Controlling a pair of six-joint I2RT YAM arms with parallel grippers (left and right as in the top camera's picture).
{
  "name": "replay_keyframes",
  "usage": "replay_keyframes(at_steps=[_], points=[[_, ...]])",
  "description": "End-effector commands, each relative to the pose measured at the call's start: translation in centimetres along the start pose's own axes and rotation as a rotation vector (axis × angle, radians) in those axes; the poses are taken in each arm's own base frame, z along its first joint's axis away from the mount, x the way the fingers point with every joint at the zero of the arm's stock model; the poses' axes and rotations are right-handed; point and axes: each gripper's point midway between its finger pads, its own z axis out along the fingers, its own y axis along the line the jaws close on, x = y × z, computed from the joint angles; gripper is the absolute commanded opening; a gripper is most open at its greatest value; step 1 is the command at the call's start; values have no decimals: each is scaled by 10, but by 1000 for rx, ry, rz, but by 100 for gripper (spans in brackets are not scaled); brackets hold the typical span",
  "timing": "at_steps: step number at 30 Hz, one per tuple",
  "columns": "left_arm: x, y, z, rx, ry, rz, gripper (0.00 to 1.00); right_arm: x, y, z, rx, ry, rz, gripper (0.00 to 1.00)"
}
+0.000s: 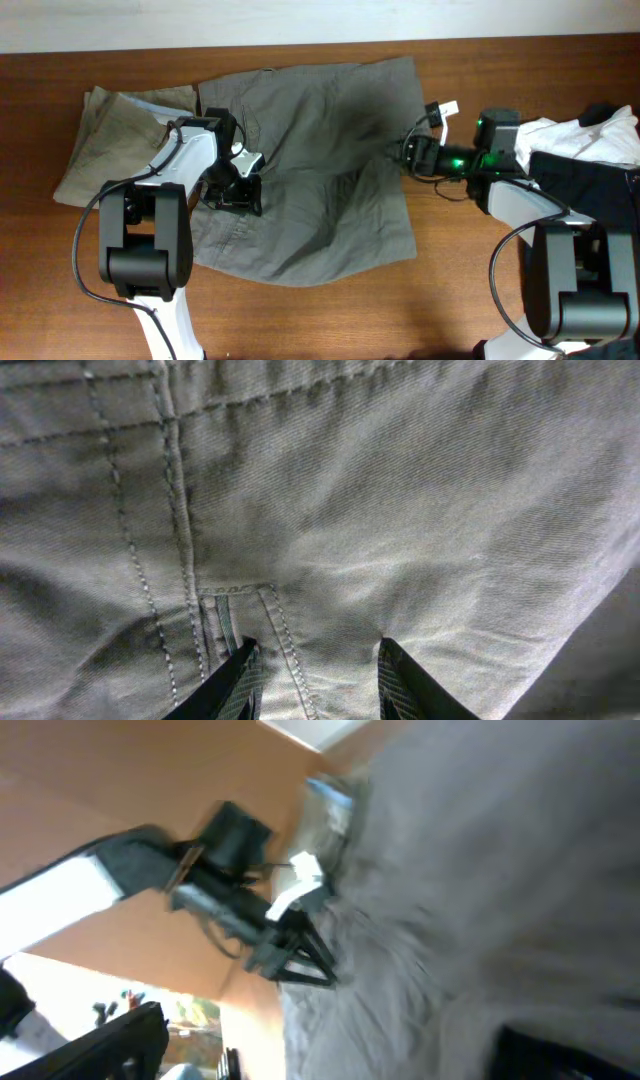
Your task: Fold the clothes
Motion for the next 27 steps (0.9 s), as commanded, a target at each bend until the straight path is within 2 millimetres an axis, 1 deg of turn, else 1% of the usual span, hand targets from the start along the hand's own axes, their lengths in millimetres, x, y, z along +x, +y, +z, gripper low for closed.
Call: replay_keyframes(at_steps=[1, 2, 3, 5, 6, 7, 8, 9, 10, 11, 12, 15, 17, 20, 22, 24, 26, 27], points=[[16, 10, 25, -23, 86, -9, 39, 8, -23, -9, 101, -6, 141, 99], [16, 10, 25, -23, 87, -9, 39, 11, -26, -14, 109, -4, 159, 99], [16, 10, 25, -24, 86, -9, 39, 9, -27, -21, 97, -11, 150, 99], [16, 10, 25, -24, 86, -9, 39, 0, -30, -45, 71, -56, 174, 99], [16, 10, 25, -24, 86, -9, 39, -3, -37, -57, 86, -83, 213, 99], [16, 10, 25, -24, 86, -9, 39, -4, -47, -73, 113, -116, 272, 98], [16, 10, 25, -24, 86, -8, 39, 1, -61, -84, 171, -140, 361, 99], [16, 10, 25, -24, 86, -8, 40, 7, -73, -93, 228, -154, 431, 99], [16, 10, 25, -24, 86, -8, 40, 18, -89, -101, 318, -160, 513, 99], [15, 10, 25, -24, 83, -8, 40, 26, -98, -103, 381, -153, 546, 99], [15, 10, 25, -24, 82, -7, 40, 32, -103, -103, 420, -145, 564, 99], [15, 10, 25, -24, 82, -7, 40, 50, -116, -93, 564, -85, 559, 99], [15, 10, 25, -24, 82, -7, 40, 48, -106, -76, 522, -53, 507, 99], [15, 10, 25, -24, 82, -7, 40, 28, -85, -50, 400, -48, 333, 99], [15, 10, 25, -24, 82, -7, 40, 12, -75, -38, 359, -70, 222, 100], [15, 10, 25, -24, 82, -7, 40, 0, -46, -29, 200, -65, 131, 91], [15, 10, 25, -24, 82, -7, 40, -7, -21, -26, 71, -55, 82, 90], [15, 10, 25, -24, 82, -7, 40, -8, -17, -26, 46, -50, 93, 90]])
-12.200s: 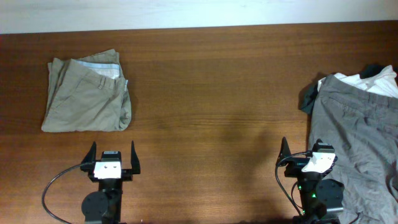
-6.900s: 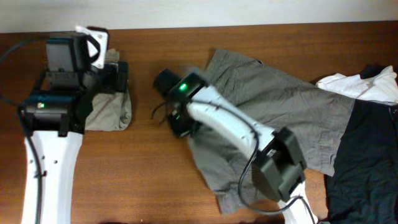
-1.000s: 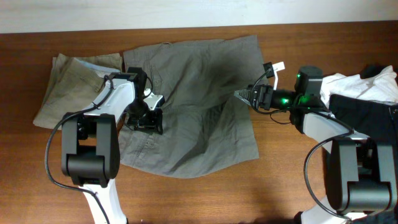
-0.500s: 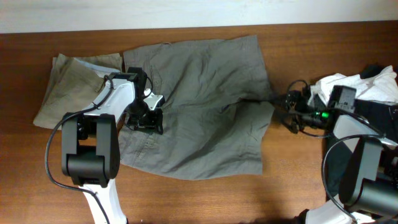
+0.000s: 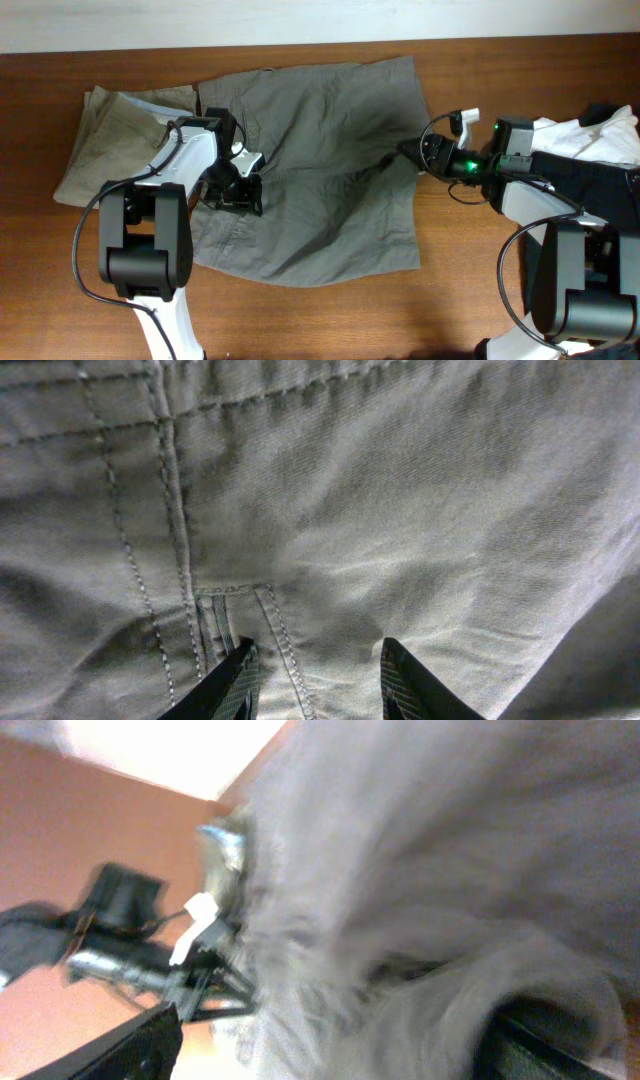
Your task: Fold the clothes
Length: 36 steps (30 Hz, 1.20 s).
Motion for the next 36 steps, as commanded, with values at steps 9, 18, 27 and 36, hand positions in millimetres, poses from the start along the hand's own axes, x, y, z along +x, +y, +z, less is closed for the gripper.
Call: replay_keyframes(at_steps=[9, 18, 27, 36], points=[[15, 11, 25, -28, 83, -8, 40, 3, -12, -14, 32, 3, 125, 89], [15, 11, 25, -28, 83, -8, 42, -34, -95, -80, 424, -248, 437, 82], [12, 11, 25, -30, 71, -5, 46, 23, -97, -77, 637, 95, 302, 20], [13, 11, 26, -29, 76, -4, 46, 22, -53, 18, 363, 188, -47, 22]])
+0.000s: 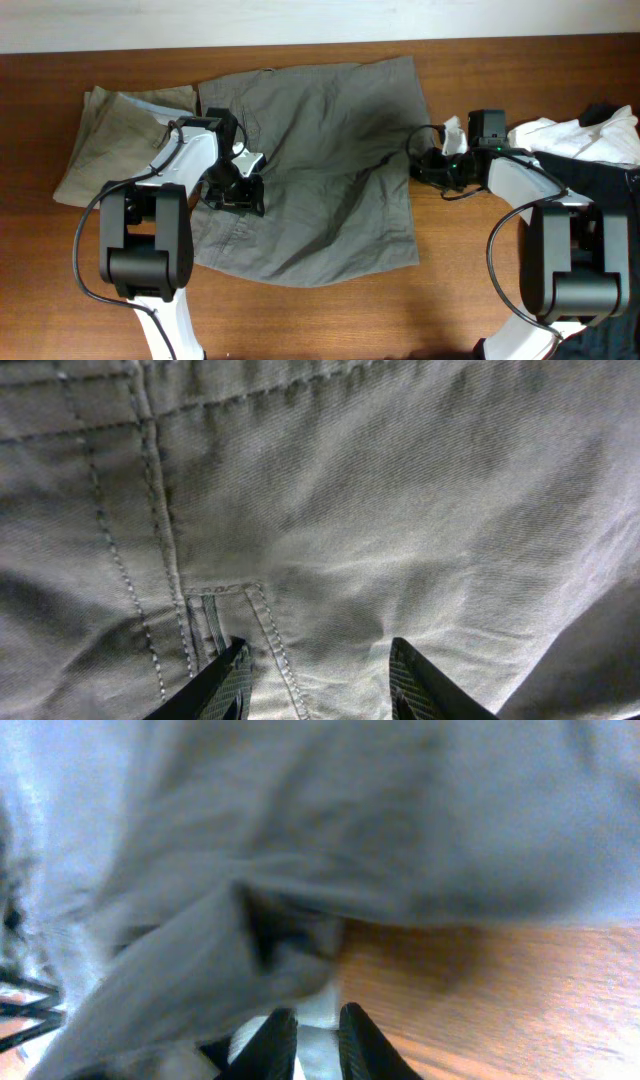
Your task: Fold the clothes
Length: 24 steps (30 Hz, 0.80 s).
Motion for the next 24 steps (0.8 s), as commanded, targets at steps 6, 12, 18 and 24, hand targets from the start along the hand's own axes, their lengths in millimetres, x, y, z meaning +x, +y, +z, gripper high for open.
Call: replay_keyframes(at_steps=[6, 12, 18, 24], points=[[13, 12, 26, -31, 77, -6, 46, -11, 62, -7, -314, -27, -167, 27], [16, 11, 26, -30, 88, -9, 46, -10, 54, 51, -162, -30, -13, 27], [16, 11, 26, -29, 89, -9, 46, 8, 14, 64, -44, 47, 174, 43], [17, 11, 25, -29, 91, -9, 46, -13, 11, -36, 189, 7, -35, 45]])
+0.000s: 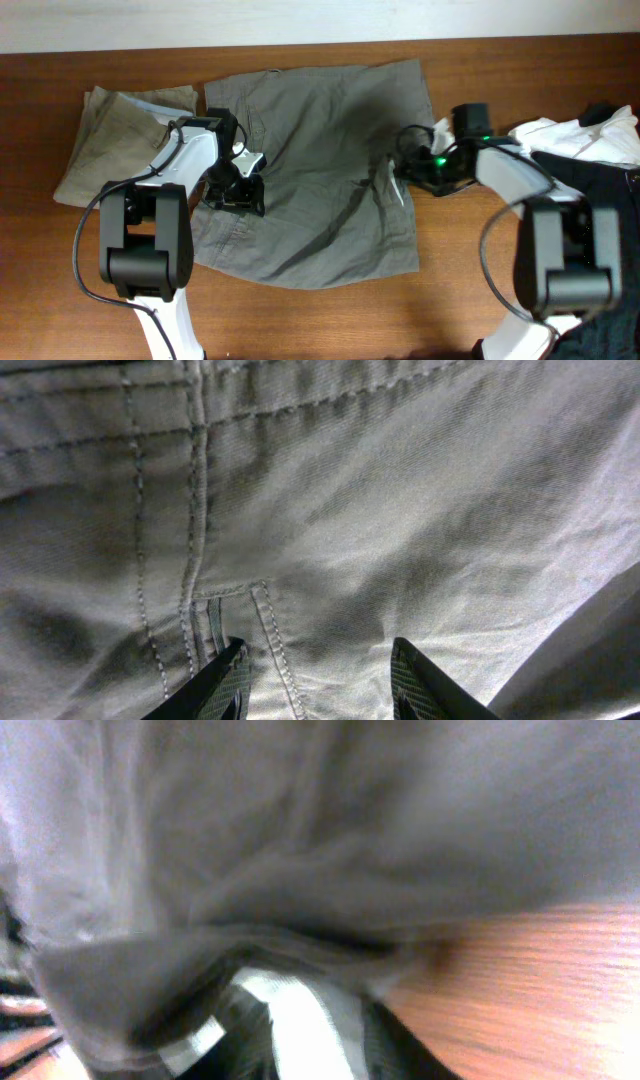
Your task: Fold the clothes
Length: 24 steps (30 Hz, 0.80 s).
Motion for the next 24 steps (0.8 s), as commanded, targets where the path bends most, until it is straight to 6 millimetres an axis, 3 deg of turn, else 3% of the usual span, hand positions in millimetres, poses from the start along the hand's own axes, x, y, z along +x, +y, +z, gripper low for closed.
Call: replay_keyframes(at_steps=[1, 5, 11, 13, 14, 17, 20, 22, 24], points=[[16, 12, 26, -31, 89, -10, 47, -16, 3, -43, 103, -91, -170, 47], [16, 12, 26, -31, 89, -10, 47, -2, 3, -37, 111, -34, -189, 47], [15, 12, 26, -32, 84, -8, 47, -12, 40, 2, 57, -105, -367, 46], [15, 12, 26, -32, 83, -8, 47, -11, 38, 13, 61, -92, -370, 33], [15, 12, 26, -32, 83, -8, 47, -13, 36, 17, 61, -95, -370, 31], [15, 12, 26, -32, 83, -8, 47, -23, 31, 15, 91, -131, -386, 32], [15, 12, 26, -32, 83, -8, 47, -17, 33, 11, 43, -96, -451, 39], [15, 12, 26, -32, 83, -8, 47, -8, 39, -1, -29, -62, -514, 44], [15, 12, 26, -32, 83, -8, 47, -10, 27, -23, -13, -56, -455, 45]])
